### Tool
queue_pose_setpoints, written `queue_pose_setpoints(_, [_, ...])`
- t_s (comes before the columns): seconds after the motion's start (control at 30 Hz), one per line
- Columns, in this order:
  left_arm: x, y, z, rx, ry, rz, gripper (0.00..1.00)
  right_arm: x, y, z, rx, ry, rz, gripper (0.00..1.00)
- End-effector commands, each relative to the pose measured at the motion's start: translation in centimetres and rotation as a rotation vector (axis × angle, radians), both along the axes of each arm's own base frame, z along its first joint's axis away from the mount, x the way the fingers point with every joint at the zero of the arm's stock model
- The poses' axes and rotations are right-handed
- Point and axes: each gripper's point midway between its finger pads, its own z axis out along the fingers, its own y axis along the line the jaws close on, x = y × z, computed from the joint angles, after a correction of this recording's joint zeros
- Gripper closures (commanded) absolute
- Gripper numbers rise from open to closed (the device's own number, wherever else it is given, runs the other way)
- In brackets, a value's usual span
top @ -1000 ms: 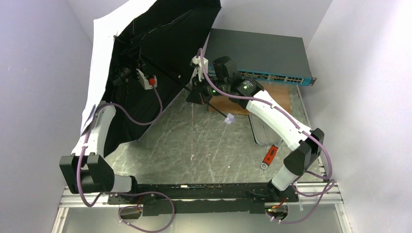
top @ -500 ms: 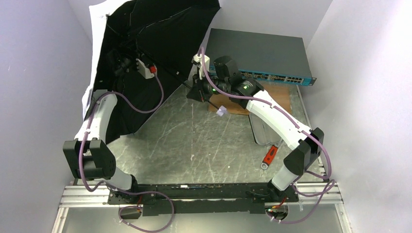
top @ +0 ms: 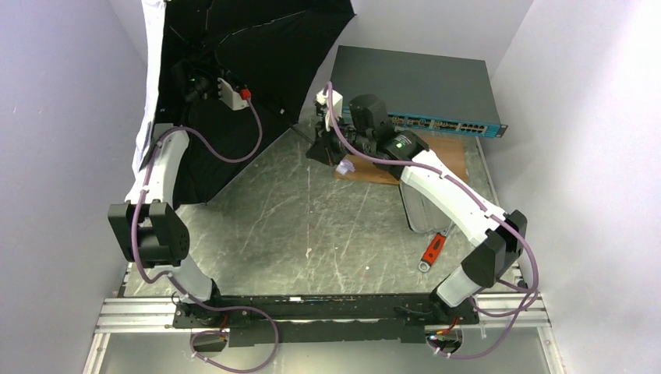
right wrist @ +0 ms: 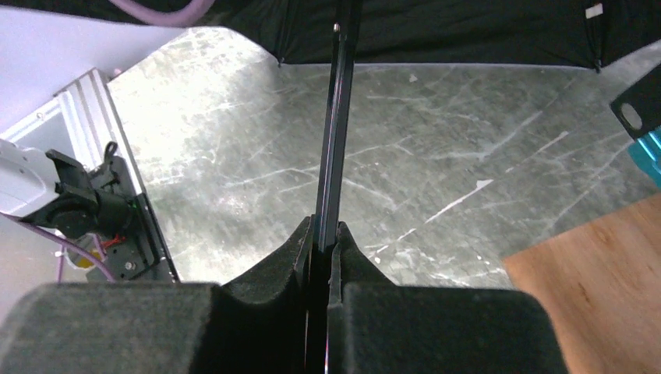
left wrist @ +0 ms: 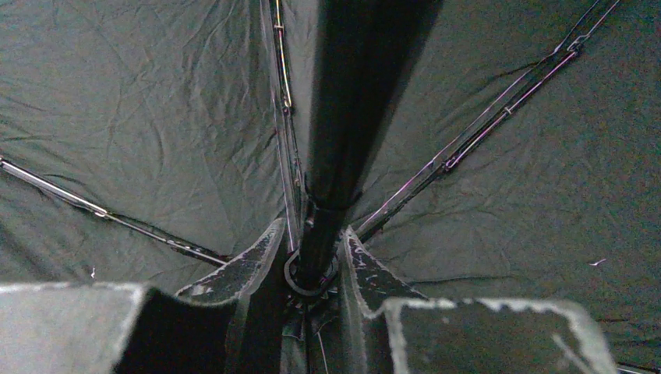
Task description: Open the umbrella
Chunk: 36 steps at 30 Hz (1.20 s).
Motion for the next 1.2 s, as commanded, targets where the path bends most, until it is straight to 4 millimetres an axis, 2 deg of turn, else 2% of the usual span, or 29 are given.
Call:
queue_pose_setpoints(0.0, [-10.3,31.2,7.7,0.114,-0.331,1.201,1.00,-17.2,-7.7,-2.8,-0.194,0.400,0.360,1.00])
queue_pose_setpoints(0.17, [-10.2,32.3,7.6,0.149,-0.328,1.239,1.00,-17.7,-8.6,-4.4,-0.240,0.424,0.356,1.00])
queue_pose_setpoints(0.33, [-10.5,33.0,6.9,0.149,-0.316,1.267,1.00,-17.8,-8.5,-4.4,-0.250,0.419,0.368,1.00])
queue_pose_setpoints(0.43, [-10.8,31.7,7.2,0.101,-0.333,1.218,0.97,-17.4,-7.8,-3.8,-0.230,0.394,0.380,1.00])
queue_pose_setpoints(0.53, [-10.9,30.2,7.9,0.065,-0.359,1.170,0.99,-16.7,-6.8,-2.9,-0.198,0.375,0.387,1.00])
queue_pose_setpoints(0.63, [-10.8,27.3,8.7,0.045,-0.388,1.073,0.98,-15.5,-5.1,-1.5,-0.140,0.337,0.395,1.00])
queue_pose_setpoints(0.8, [-10.5,19.8,7.4,0.021,-0.363,0.811,0.82,-13.6,-1.7,1.4,0.002,0.317,0.392,1.00])
queue_pose_setpoints(0.97, [-10.3,14.4,3.2,0.016,-0.227,0.630,0.72,-12.8,0.9,4.5,0.144,0.291,0.449,1.00])
queue_pose_setpoints(1.07, [-10.7,11.8,0.8,0.025,-0.162,0.534,0.58,-12.3,1.5,5.6,0.196,0.275,0.439,1.00])
queue_pose_setpoints(1.17, [-11.2,9.3,-1.0,0.009,-0.097,0.436,0.51,-12.0,1.7,6.4,0.235,0.265,0.415,1.00])
